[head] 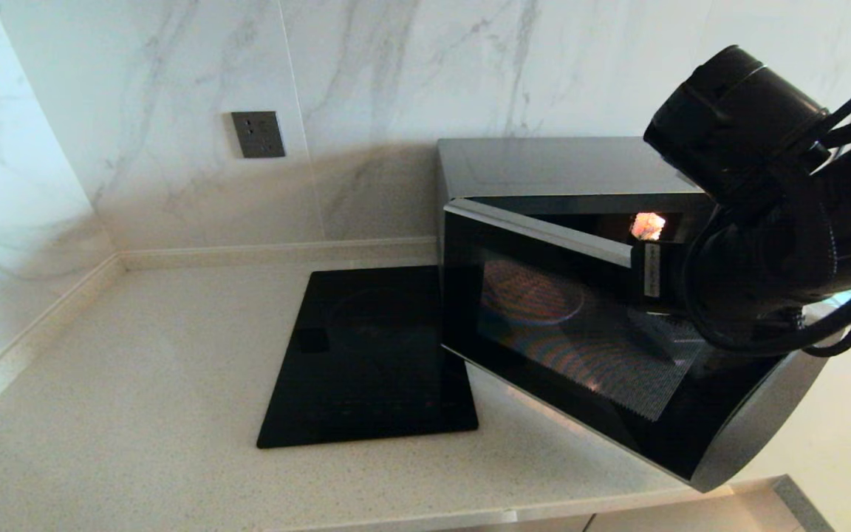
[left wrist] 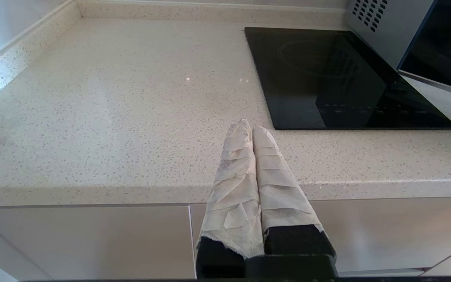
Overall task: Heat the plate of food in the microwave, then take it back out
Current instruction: Close the microwave oven
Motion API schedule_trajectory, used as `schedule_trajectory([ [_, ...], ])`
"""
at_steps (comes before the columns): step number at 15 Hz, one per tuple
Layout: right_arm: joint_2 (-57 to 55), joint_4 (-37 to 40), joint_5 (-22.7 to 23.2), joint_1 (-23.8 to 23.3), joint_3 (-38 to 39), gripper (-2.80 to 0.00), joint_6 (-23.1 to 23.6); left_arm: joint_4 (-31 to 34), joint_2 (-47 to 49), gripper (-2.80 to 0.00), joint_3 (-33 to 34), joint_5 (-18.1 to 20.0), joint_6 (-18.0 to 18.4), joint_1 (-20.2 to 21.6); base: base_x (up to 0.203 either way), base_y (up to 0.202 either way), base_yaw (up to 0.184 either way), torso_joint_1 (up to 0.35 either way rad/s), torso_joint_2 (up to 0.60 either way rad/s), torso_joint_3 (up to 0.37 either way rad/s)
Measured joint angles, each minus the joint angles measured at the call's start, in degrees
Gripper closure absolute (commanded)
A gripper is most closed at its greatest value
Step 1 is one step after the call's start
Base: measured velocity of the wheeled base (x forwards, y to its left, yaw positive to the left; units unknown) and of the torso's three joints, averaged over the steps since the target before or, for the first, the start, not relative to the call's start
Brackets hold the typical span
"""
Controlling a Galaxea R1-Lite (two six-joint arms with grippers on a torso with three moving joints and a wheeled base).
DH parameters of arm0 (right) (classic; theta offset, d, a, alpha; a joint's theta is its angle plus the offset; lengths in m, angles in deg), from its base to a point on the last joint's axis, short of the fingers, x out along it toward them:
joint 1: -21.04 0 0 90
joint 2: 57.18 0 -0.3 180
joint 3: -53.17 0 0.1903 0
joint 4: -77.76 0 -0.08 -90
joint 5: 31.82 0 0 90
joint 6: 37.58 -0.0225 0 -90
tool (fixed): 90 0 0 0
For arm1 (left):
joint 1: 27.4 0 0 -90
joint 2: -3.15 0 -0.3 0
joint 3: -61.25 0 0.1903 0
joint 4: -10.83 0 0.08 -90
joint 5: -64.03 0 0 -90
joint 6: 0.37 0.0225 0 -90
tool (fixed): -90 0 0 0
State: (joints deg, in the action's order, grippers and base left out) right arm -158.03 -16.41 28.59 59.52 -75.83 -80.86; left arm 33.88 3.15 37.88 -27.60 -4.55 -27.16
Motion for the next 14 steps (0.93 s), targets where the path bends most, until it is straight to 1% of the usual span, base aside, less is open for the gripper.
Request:
schedule_trajectory([
  [3,0.5,-1.8,0.1,-5.4,0.6,0.0,0.1,0.0,0.0,0.0,0.0,0.0,0.0,0.0,0.0,0.0,0.0,0.0,0.0,0.0],
  [7,-0.3,-9.8,0.3,-12.7,0.9,0.0,2.0,0.0,0.0,0.0,0.0,0.0,0.0,0.0,0.0,0.0,0.0,0.0,0.0,0.0],
  [10,-2.0,-16.8,0.8,-15.8,1.7,0.0,2.2,0.0,0.0,0.0,0.0,0.0,0.0,0.0,0.0,0.0,0.0,0.0,0.0,0.0],
  [14,-5.8,-28.0,2.6,-19.3,2.1,0.0,4.1,0.0,0.0,0.0,0.0,0.0,0.0,0.0,0.0,0.0,0.0,0.0,0.0,0.0],
])
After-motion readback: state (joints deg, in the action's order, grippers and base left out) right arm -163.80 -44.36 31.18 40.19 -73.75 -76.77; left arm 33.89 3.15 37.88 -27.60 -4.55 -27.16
